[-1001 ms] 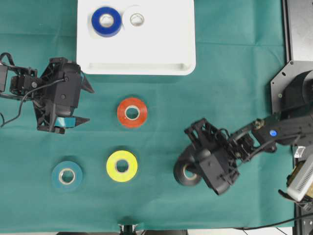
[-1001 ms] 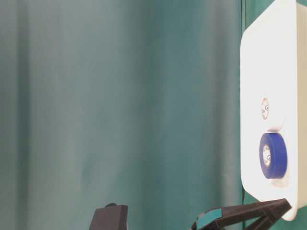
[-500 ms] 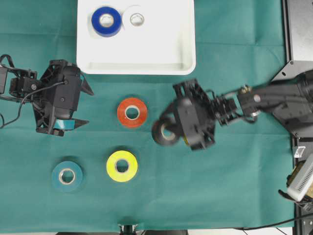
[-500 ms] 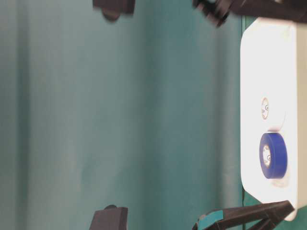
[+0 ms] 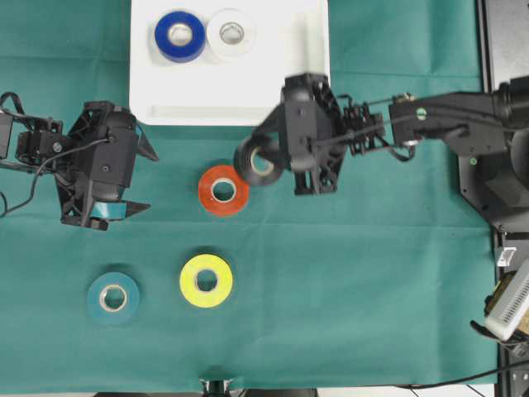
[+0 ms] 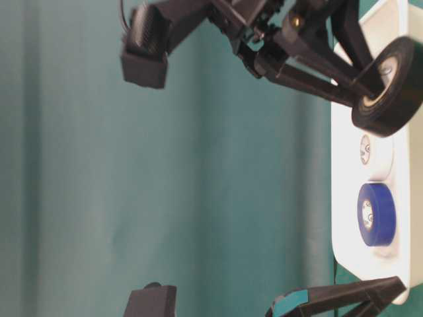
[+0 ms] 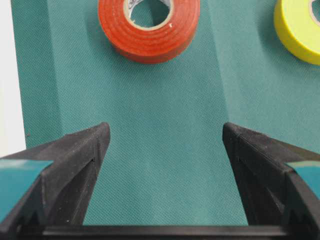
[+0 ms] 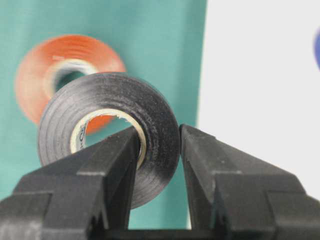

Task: Put the tape alternately from left to right into the white case.
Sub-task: 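Lift the black roll and carry it into the white tray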

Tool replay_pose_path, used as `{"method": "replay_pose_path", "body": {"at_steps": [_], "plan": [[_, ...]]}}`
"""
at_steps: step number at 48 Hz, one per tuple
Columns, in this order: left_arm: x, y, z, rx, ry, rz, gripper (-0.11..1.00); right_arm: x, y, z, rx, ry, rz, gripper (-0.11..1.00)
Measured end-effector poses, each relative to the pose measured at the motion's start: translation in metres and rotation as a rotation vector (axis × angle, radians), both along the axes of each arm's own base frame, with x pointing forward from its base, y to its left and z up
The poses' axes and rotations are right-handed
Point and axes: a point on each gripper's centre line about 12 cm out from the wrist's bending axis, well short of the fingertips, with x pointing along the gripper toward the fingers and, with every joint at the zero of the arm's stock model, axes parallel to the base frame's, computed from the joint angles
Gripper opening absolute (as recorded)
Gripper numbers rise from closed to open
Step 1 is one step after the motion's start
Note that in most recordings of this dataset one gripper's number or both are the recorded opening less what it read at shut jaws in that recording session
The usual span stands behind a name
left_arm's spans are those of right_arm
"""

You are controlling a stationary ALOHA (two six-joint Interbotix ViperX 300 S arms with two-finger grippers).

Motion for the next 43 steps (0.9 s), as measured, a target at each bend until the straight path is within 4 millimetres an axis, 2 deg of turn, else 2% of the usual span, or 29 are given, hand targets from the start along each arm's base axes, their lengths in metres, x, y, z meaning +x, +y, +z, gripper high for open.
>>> {"method": "replay_pose_path", "body": {"at_steps": [21,43], "plan": [[0.000,0.000,0.000,0.001,0.000,-0.001,1.00,0.022,-0.044,0.000,-0.077,-0.004,-0.048,0.01],[0.000,0.000,0.000,0.001,0.001,-0.001,1.00,0.043,-0.089,-0.013,-0.100,0.018,-0.126,0.01]]}}
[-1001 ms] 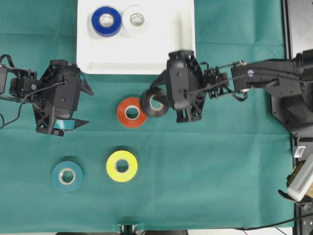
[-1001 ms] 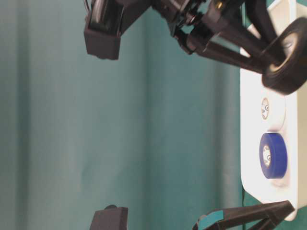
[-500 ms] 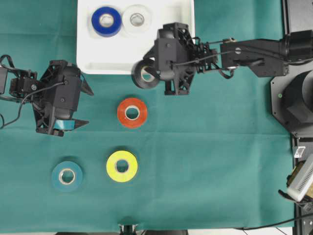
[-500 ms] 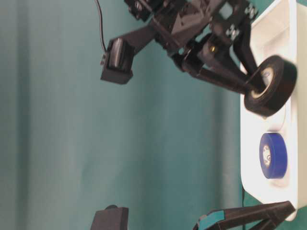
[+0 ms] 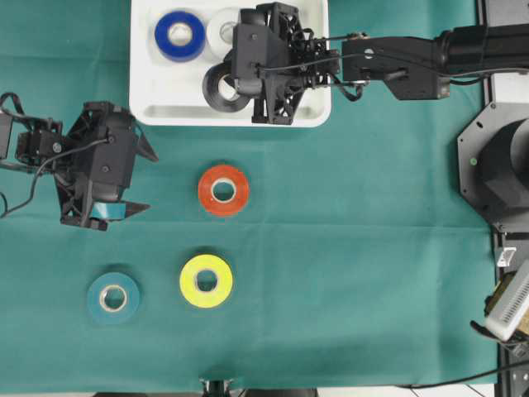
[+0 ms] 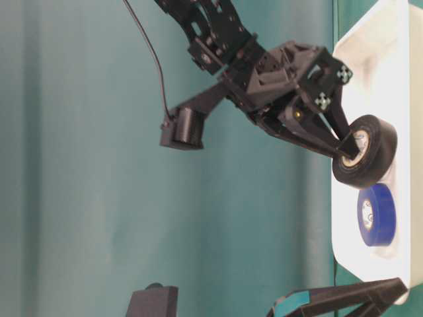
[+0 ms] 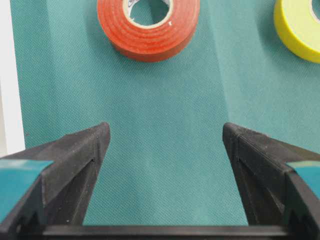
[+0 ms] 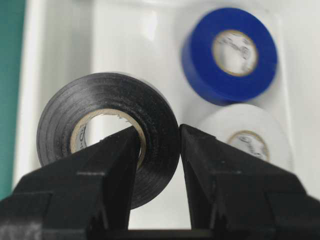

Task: Put the tape alternately from left to right into the white case.
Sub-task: 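Lift the black roll and carry it into the white tray, then lower the black roll into the tray and open the right gripper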

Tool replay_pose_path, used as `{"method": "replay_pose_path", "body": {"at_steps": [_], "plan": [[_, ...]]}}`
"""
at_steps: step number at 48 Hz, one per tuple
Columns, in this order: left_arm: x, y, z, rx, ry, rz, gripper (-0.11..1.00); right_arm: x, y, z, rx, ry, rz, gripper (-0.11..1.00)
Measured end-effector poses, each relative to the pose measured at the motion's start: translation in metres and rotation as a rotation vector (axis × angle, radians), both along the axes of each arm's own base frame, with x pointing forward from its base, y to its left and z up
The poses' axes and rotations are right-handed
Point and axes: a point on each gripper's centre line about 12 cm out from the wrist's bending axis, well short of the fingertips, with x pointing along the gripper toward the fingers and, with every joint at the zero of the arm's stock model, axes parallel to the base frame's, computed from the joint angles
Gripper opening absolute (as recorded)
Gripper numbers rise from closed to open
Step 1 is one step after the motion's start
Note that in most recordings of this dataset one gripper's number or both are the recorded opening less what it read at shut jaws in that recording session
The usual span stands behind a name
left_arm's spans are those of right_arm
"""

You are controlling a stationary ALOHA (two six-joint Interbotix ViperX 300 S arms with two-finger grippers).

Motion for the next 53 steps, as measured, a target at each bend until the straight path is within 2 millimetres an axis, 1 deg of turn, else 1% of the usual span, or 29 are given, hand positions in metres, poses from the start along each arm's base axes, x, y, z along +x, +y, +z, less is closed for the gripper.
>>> {"method": "replay_pose_path", "body": {"at_steps": [7,39,41,43,47,53], "plan": [[0.0000,0.0000,0.0000,0.000,0.000,0.000,1.00,-0.0007,-0.0091,-0.0025,0.001,0.004,-0.021,0.01],[-0.0003,0.0000,-0.0003,0.000,0.000,0.000,1.00,-0.0009,-0.0092,-0.0027,0.000,0.008,-0.022,0.02],[-0.0003,-0.0005,-0.0003,0.000,0.000,-0.002,1.00,-0.0012,-0.0093,-0.0030,0.001,0.010,-0.024,0.06],[0.0001,0.0000,0.0001,0.000,-0.002,0.000,1.00,-0.0014,-0.0094,-0.0032,0.001,0.013,-0.025,0.13],[0.0001,-0.0005,0.0001,0.000,-0.002,-0.002,1.00,-0.0027,-0.0104,-0.0041,0.000,0.024,-0.031,0.35],[-0.0003,-0.0005,-0.0003,0.000,0.000,-0.002,1.00,-0.0044,-0.0111,-0.0056,-0.001,0.043,-0.038,0.72]]}}
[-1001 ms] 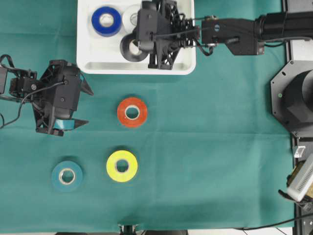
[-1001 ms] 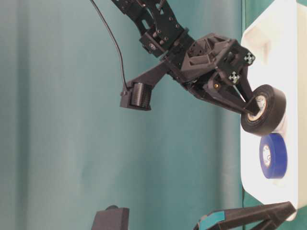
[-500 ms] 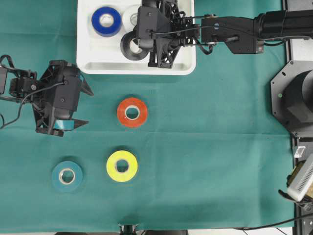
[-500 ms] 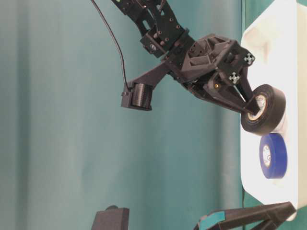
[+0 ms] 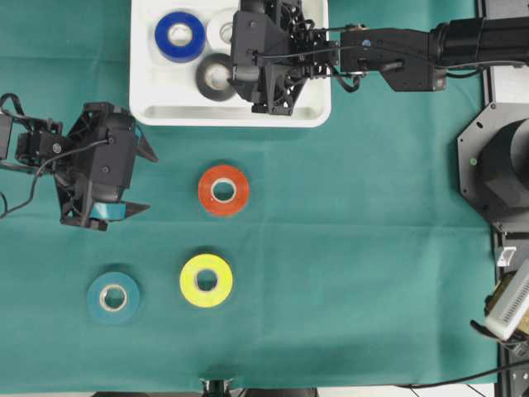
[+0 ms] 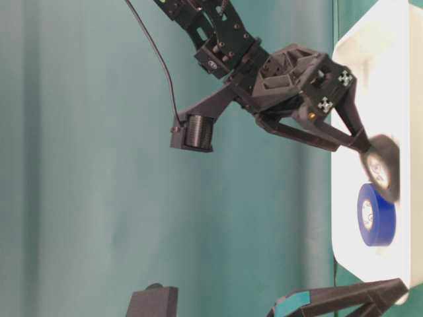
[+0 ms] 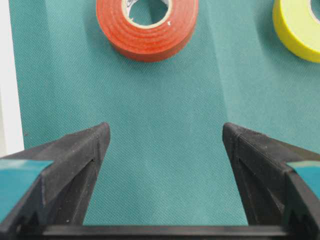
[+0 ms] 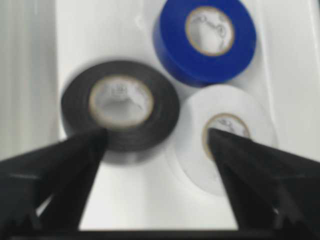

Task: Put the tape alternately from left to right into the white case.
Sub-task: 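Lower the black roll into the tray and open the right gripper, then raise the right gripper and move it back right of the tray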

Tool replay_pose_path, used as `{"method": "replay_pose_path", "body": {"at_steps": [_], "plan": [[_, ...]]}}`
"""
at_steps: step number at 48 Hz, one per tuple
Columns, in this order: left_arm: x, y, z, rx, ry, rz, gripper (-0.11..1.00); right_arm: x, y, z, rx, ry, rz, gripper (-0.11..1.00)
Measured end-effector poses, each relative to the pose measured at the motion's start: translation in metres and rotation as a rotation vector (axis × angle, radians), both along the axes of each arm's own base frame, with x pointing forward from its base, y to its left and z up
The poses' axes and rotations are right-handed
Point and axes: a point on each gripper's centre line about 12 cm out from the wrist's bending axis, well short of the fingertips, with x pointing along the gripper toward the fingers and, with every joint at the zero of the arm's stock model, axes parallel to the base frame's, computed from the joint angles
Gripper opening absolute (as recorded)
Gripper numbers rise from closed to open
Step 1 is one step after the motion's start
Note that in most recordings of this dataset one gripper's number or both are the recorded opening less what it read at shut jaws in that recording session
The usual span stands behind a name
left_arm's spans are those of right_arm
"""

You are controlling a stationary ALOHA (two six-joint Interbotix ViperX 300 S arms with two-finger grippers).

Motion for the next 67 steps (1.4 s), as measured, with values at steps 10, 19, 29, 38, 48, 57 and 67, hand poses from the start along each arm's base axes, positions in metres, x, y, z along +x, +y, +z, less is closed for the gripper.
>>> {"method": "replay_pose_path", "body": {"at_steps": [10,19,29,38,48,57,67], "plan": [[0.000,0.000,0.000,0.000,0.000,0.000,1.00,-0.001,0.000,-0.001,0.000,0.009,-0.003,0.80],[0.000,0.000,0.000,-0.001,0.000,0.001,1.00,-0.001,0.000,-0.001,0.002,0.011,-0.006,0.80],[0.000,0.001,0.000,0.000,0.002,0.002,1.00,-0.002,0.000,-0.002,0.002,0.012,-0.006,0.80],[0.000,0.000,0.000,0.000,0.002,0.000,1.00,-0.005,0.005,-0.004,0.006,0.022,0.002,0.80],[0.000,0.000,0.000,0.000,0.000,0.000,1.00,-0.015,0.031,0.006,0.003,0.007,0.059,0.80],[0.000,0.000,0.000,0.000,-0.002,0.000,1.00,-0.028,0.061,0.013,0.002,-0.003,0.130,0.80],[0.000,0.000,0.000,0.000,-0.002,0.000,1.00,-0.041,0.086,0.017,0.001,-0.006,0.196,0.80]]}}
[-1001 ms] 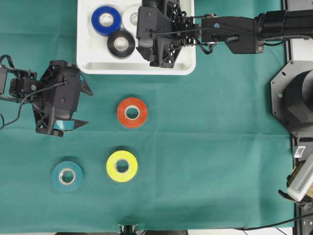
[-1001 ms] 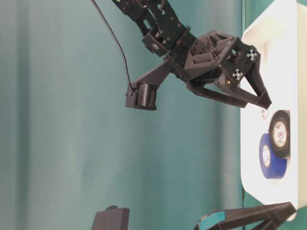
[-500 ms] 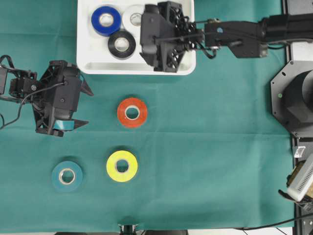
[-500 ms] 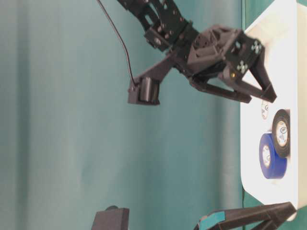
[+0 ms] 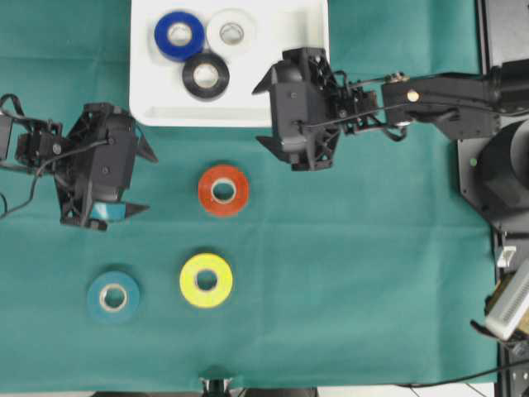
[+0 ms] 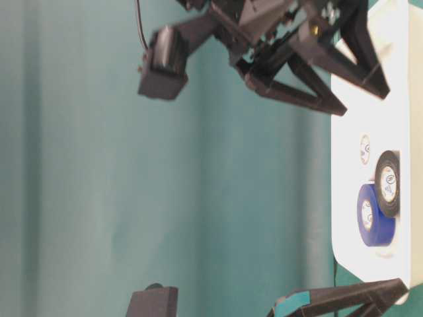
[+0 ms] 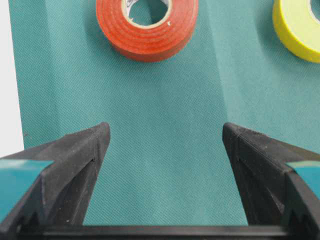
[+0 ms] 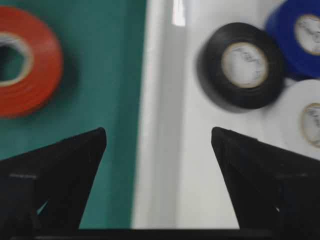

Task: Put the tape alternately from left to right into the white case.
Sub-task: 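Raise the right gripper and move it back right of the tray, then move the left gripper down over the yellow tape roll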

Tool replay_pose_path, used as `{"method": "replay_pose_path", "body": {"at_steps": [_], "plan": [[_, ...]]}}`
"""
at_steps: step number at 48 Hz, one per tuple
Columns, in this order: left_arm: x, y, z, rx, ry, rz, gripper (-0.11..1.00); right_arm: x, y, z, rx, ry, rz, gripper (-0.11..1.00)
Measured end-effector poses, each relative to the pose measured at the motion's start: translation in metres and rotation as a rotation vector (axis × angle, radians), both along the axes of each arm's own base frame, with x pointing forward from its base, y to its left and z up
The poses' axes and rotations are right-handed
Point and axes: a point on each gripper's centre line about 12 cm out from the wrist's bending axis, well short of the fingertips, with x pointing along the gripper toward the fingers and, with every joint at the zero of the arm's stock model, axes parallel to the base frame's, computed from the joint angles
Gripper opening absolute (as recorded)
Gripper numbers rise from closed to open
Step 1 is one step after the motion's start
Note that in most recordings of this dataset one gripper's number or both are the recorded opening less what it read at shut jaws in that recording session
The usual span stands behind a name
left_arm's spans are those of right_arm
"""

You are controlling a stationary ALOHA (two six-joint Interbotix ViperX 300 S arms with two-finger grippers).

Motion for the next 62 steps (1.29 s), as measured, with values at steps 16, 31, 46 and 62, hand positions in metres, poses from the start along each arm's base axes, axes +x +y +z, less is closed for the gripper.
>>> {"method": "replay_pose_path", "body": {"at_steps": [16,31,46,62], "plan": [[0.000,0.000,0.000,-0.001,0.000,0.000,1.00,-0.017,0.037,0.000,0.001,0.004,0.103,0.80],[-0.001,-0.002,0.000,-0.001,0.002,-0.005,1.00,-0.025,0.049,-0.003,0.007,0.007,0.142,0.80],[0.000,-0.013,0.002,-0.038,-0.002,-0.002,1.00,-0.024,0.050,-0.001,0.013,-0.009,0.148,0.80],[0.015,-0.044,0.000,-0.236,0.034,0.117,1.00,-0.024,0.050,-0.001,0.013,-0.010,0.149,0.80]]}}
